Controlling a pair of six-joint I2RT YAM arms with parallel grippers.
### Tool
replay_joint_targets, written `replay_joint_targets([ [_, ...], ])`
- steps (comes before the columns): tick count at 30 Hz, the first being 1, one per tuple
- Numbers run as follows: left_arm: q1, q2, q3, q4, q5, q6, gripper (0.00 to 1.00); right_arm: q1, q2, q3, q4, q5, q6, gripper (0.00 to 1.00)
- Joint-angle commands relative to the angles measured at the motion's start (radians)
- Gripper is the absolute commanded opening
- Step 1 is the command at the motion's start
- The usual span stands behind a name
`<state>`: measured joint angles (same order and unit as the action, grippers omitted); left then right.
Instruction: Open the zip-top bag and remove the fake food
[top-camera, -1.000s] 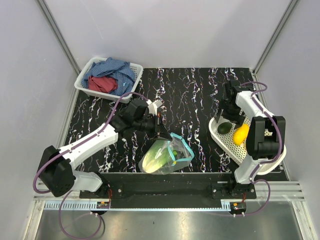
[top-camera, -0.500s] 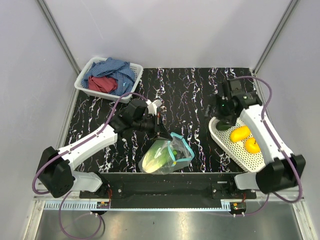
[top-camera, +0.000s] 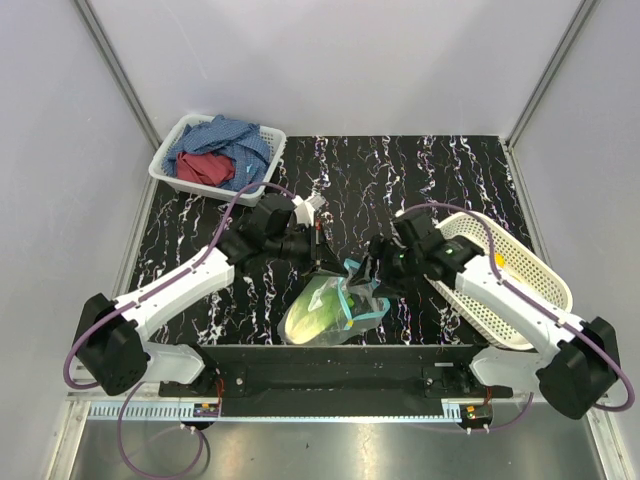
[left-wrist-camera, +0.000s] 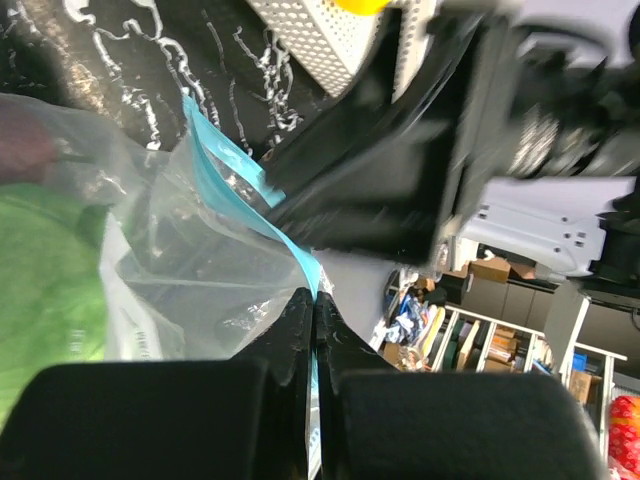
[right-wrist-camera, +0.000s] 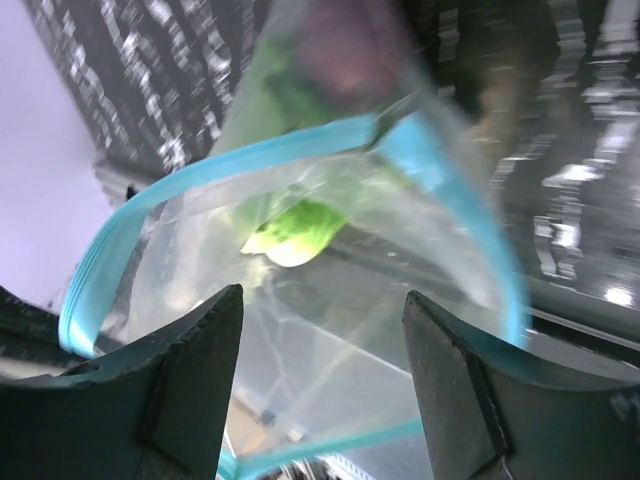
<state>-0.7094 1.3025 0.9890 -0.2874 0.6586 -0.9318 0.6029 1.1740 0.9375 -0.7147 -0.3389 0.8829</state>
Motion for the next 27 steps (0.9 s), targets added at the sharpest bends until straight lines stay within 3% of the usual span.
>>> replay_joint_targets([
  [1, 0.004, -0.008, 0.074, 0.063, 0.035, -0.031, 0.00, 0.084, 0.053, -0.020, 0.208, -0.051, 0.106, 0.74],
  [11, 0.002, -0.017, 0.082, 0.105, 0.036, -0.091, 0.00, 0.107, 0.105, -0.147, 0.472, -0.012, 0.154, 0.89],
  [19, -0.025, -0.006, 0.069, 0.136, 0.023, -0.121, 0.00, 0.112, 0.216, -0.206, 0.649, -0.078, 0.157, 0.99],
  [27, -0.055, 0.000, 0.048, 0.145, 0.000, -0.130, 0.00, 0.120, 0.342, -0.215, 0.794, -0.160, 0.122, 1.00],
])
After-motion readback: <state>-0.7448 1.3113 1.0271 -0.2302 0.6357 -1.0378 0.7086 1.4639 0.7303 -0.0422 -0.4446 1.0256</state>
